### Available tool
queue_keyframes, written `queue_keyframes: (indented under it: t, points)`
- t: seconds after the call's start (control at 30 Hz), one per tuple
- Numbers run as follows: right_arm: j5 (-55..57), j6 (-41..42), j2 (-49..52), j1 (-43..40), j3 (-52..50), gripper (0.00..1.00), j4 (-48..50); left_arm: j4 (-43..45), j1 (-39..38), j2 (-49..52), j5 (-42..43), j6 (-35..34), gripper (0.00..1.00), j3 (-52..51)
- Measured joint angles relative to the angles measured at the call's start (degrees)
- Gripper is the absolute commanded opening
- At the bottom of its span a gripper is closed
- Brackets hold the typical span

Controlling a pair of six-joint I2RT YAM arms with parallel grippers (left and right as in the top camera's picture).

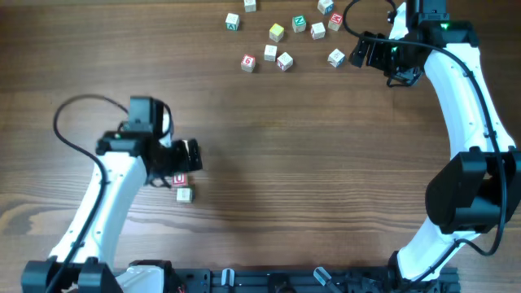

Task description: Form a tower

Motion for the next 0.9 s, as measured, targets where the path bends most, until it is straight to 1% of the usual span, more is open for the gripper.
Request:
queue_keyframes:
  t: [0.07,0.1,0.13,0.17,0.2,0.27,0.3,0.37,0.4,0.43,0.47,0.5,0.53,0.57,0.67,0.73,0.8,0.83,0.9]
  points:
    - [0.0,0.0,0.0,0.0,0.0,1.00,0.0,3.6,0.0,0.2,0.0,-1.6,1.00,-4.7]
    - [0.0,0.0,0.0,0.0,0.0,1.00,0.0,7.6,0.0,0.2,0.0,-2.8,0.99,-6.8]
    - [0.0,0.0,0.0,0.0,0.0,1.00,-0.1,9.2,0.0,0.2,0.0,-3.7,0.96,-7.9]
    - [0.0,0.0,0.0,0.0,0.0,1.00,0.0,11.0,0.0,0.2,0.0,-4.7,0.89,-9.3]
    - [0.0,0.0,0.0,0.0,0.0,1.00,0.0,11.4,0.0,0.2,-0.2,-5.7,0.84,-10.2]
    - [0.0,0.0,0.0,0.0,0.0,1.00,0.0,11.6,0.0,0.4,-1.8,-6.6,0.68,-11.7]
    - [0.0,0.0,0.0,0.0,0.0,0.99,0.0,11.9,0.0,0.8,-2.6,-6.7,0.63,-12.1]
    - [0.0,0.0,0.0,0.0,0.0,1.00,0.0,13.9,0.0,1.1,-3.8,-7.4,0.46,-12.3]
    - [0.0,0.0,0.0,0.0,0.0,1.00,0.0,14.5,0.0,1.1,-4.1,-7.3,0.32,-12.3]
    - [0.0,0.0,0.0,0.0,0.0,1.00,0.0,14.8,0.0,1.1,-4.3,-7.6,0.27,-12.3]
    - [0.0,0.0,0.0,0.0,0.0,1.00,0.0,15.2,0.0,1.1,-4.5,-7.9,0.26,-12.3]
    - [0.0,0.0,0.0,0.0,0.0,1.00,0.0,15.8,0.0,1.1,-4.6,-7.5,0.22,-12.3]
    - [0.0,0.0,0.0,0.0,0.0,1.00,0.0,16.7,0.0,1.1,-4.6,-7.6,0.15,-12.3]
    - [0.0,0.0,0.0,0.0,0.0,1.00,0.0,16.9,0.0,1.1,-4.6,-7.7,0.12,-12.3]
    - [0.0,0.0,0.0,0.0,0.0,1.00,0.0,16.9,0.0,1.1,-4.6,-7.1,0.12,-12.0]
    - [0.0,0.0,0.0,0.0,0.0,1.00,0.0,16.7,0.0,1.1,-4.6,-6.7,0.15,-10.2]
    - [0.0,0.0,0.0,0.0,0.0,1.00,0.0,17.0,0.0,1.2,-4.6,-4.4,0.19,-5.0]
    - [0.0,0.0,0.0,0.0,0.0,1.00,0.0,16.9,0.0,1.2,-4.6,-2.2,0.20,-2.9]
    - [0.0,0.0,0.0,0.0,0.0,1.00,0.0,18.0,0.0,1.2,-4.6,1.1,0.19,-0.3]
